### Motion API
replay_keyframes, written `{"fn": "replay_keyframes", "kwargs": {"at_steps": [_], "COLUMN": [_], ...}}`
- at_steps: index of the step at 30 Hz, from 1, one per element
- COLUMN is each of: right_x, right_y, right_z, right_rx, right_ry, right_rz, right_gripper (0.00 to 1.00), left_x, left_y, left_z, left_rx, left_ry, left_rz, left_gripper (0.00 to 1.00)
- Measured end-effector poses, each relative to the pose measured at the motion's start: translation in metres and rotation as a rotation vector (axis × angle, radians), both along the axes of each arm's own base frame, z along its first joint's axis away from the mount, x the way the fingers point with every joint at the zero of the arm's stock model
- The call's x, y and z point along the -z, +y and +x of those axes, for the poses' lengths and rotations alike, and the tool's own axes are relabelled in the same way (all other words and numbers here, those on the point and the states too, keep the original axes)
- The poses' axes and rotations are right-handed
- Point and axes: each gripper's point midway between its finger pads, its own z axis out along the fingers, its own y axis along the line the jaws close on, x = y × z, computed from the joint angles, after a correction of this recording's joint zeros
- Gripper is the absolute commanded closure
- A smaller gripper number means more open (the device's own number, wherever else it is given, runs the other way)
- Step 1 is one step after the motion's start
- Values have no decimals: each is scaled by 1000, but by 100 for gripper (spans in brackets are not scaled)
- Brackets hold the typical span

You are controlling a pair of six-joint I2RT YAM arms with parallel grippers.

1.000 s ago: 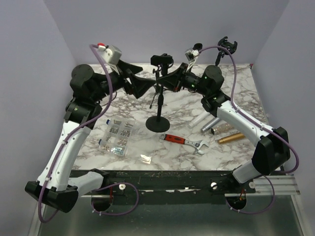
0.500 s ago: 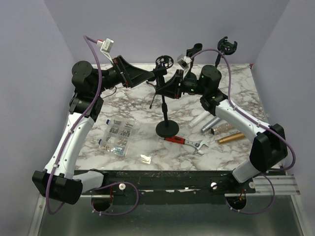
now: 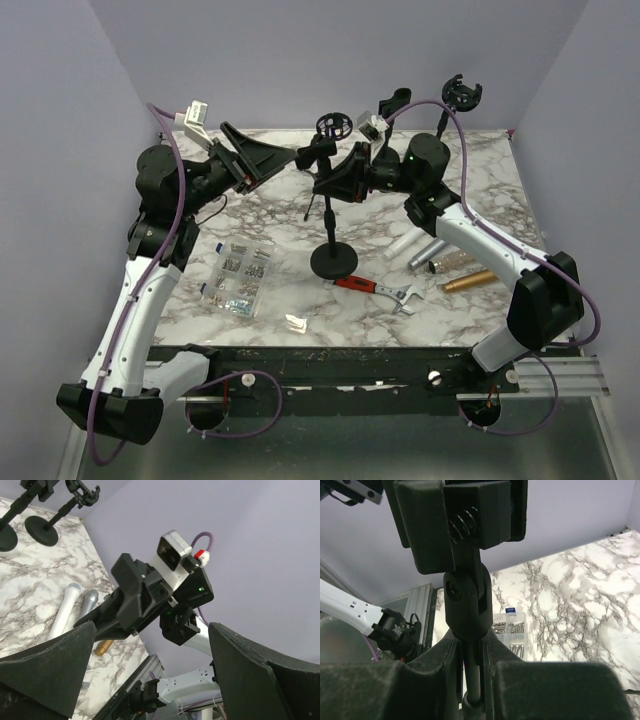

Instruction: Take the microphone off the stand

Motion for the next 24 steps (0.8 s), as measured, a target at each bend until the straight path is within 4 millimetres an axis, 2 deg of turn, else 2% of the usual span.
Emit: {"fn": "replay_keyframes", "kwargs": {"at_steps": [3, 9, 14, 17, 21, 24], "right_x": [-4, -5, -5, -6, -5, -2], "right_y": [0, 0, 0, 1, 3, 4], "right_z": [-1, -3, -3, -5, -3, -3], "right_rx": [-4, -19, -27, -39, -41, -43], "right_ry": [-17, -25, -38, -50, -68, -75], "right_rz": [10, 12, 10, 9, 0, -15], "right_gripper": [99, 99, 99, 99, 99, 99], "left_x": [11, 49, 36, 29, 30, 30], "left_y": [-3, -13, -19, -22, -29, -35], "left_z": [6, 20, 20, 19, 19, 17], "left_rx": [11, 65, 115, 149, 186, 214], "left_ry": [51, 189, 178, 173, 203, 218], "left_rz": [-3, -79, -147, -190, -227, -242], "left_gripper": [2, 4, 18, 19, 18, 25]}}
